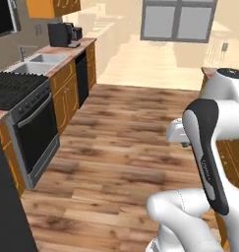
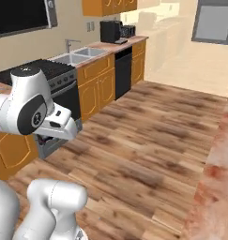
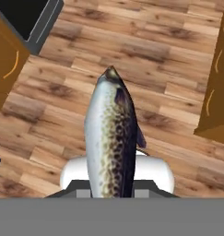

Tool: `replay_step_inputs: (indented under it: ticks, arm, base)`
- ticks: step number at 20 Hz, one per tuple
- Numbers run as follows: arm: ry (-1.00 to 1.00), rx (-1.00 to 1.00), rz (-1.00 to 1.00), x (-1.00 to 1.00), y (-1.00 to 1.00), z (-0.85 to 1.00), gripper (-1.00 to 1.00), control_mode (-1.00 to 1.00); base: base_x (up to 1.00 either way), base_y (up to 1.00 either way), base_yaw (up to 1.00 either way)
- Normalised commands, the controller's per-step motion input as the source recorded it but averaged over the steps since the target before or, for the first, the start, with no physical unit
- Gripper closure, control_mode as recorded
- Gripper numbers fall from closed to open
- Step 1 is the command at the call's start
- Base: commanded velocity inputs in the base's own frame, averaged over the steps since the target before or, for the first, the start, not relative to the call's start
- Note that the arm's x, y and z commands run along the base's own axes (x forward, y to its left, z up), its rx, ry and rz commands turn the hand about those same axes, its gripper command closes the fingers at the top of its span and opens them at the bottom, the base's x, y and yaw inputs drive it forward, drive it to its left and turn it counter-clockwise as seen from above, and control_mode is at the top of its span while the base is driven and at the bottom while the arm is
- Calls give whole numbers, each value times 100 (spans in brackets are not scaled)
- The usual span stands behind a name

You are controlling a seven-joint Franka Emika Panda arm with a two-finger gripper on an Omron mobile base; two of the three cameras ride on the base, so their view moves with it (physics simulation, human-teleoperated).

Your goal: Pick fish from the fridge and place it on the plate on the counter.

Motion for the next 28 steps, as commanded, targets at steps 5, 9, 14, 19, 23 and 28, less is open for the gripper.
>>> replay_step_inputs:
  ticks: [5,9,14,19,23,28]
  arm:
    - [0,0,0,0,0,0,100,100]
    - [0,0,0,0,0,0,100,100]
    - [0,0,0,0,0,0,100,100]
    - [0,0,0,0,0,0,100,100]
    - [0,0,0,0,0,0,100,100]
    - [0,0,0,0,0,0,100,100]
  base:
    - [84,51,56]
    - [100,16,58]
    - [100,-1,57]
    - [62,-1,58]
    - [12,0,62]
    - [28,0,57]
